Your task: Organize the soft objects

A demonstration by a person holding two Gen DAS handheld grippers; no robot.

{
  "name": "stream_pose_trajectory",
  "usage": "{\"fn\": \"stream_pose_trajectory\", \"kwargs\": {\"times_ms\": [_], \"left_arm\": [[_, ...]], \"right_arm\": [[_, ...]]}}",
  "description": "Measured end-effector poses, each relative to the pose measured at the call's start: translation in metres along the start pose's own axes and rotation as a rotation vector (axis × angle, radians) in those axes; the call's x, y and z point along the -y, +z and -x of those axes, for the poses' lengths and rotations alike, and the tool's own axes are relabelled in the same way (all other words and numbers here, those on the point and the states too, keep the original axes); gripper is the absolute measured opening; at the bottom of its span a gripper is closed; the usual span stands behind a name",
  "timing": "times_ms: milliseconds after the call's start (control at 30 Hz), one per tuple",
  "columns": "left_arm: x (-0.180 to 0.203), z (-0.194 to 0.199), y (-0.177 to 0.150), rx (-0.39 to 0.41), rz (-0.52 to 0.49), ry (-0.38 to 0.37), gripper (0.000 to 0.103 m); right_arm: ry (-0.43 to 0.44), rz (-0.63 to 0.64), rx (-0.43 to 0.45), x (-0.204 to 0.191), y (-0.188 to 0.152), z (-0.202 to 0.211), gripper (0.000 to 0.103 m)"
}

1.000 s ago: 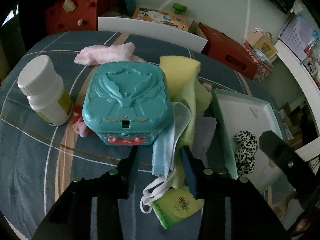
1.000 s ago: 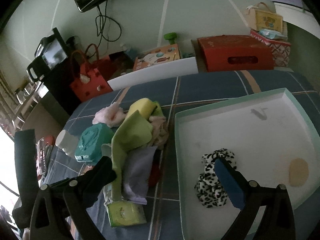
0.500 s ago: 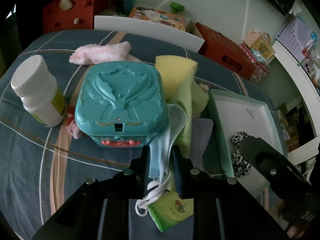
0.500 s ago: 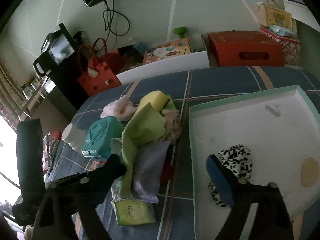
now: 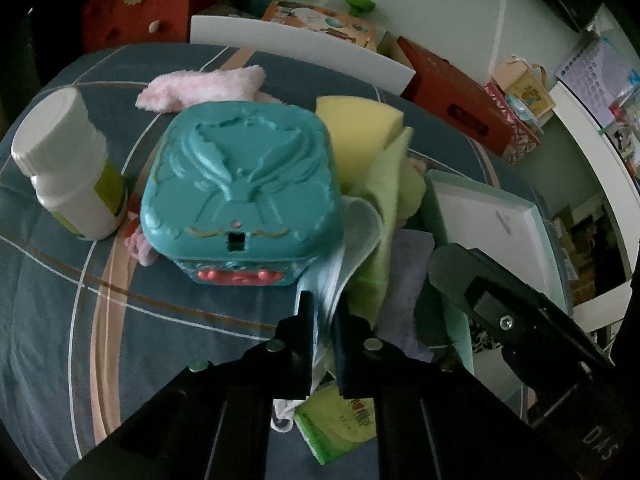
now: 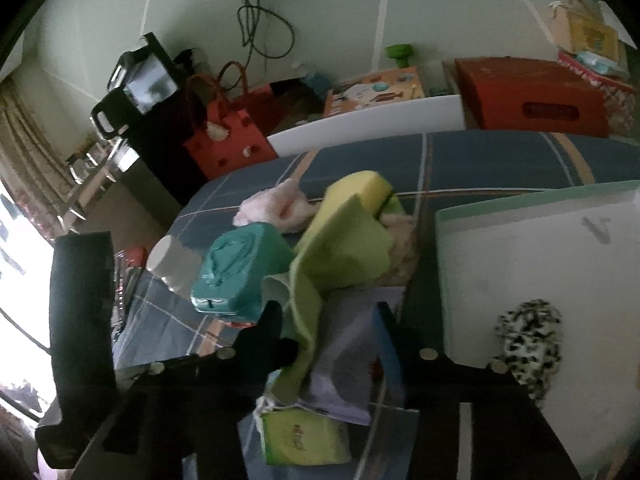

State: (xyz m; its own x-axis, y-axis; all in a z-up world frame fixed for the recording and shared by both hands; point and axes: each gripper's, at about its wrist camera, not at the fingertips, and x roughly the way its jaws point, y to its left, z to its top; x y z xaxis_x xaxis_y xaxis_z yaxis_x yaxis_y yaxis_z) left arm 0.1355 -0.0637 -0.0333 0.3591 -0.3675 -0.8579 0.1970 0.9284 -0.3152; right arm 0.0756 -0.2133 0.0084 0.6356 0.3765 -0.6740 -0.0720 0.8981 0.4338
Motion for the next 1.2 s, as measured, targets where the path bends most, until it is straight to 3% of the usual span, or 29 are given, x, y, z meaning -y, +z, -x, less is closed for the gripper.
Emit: {"fn": "stream_pose_trajectory", "kwargs": {"times_ms": [133,400,800,1000,1200], "left_arm": [[-0.002,0.002,-0.002,0.003,0.000,0.002,0.007],[-0.002,0.004,-0.007,-0.007,-0.018,0.012,0.007],[-0.010,0.003,-0.010,-0.022,-0.001,0.021,0.007],[-0.009,-0.001,-0.007,-0.029,-0.001,0.028,0.007],[-0.006,-0.008,-0.004,-0.035,-0.004,0.039,0.007]], "right_arm": [[0.043,0.005,-0.018,-0.003,0.000,-0.005,0.037],[0.076,0.010,-0.053,-0.007,0.002,-0.020,0.031],[0.067,-0.026,-0.112,0.002,-0.002,-0.041,0.018],[0.067,-0.038,-0.118,0.005,-0.003,-0.044,0.017],[0.061,-0.046,-0.116,0.006,-0.004,-0.046,0.009]]}}
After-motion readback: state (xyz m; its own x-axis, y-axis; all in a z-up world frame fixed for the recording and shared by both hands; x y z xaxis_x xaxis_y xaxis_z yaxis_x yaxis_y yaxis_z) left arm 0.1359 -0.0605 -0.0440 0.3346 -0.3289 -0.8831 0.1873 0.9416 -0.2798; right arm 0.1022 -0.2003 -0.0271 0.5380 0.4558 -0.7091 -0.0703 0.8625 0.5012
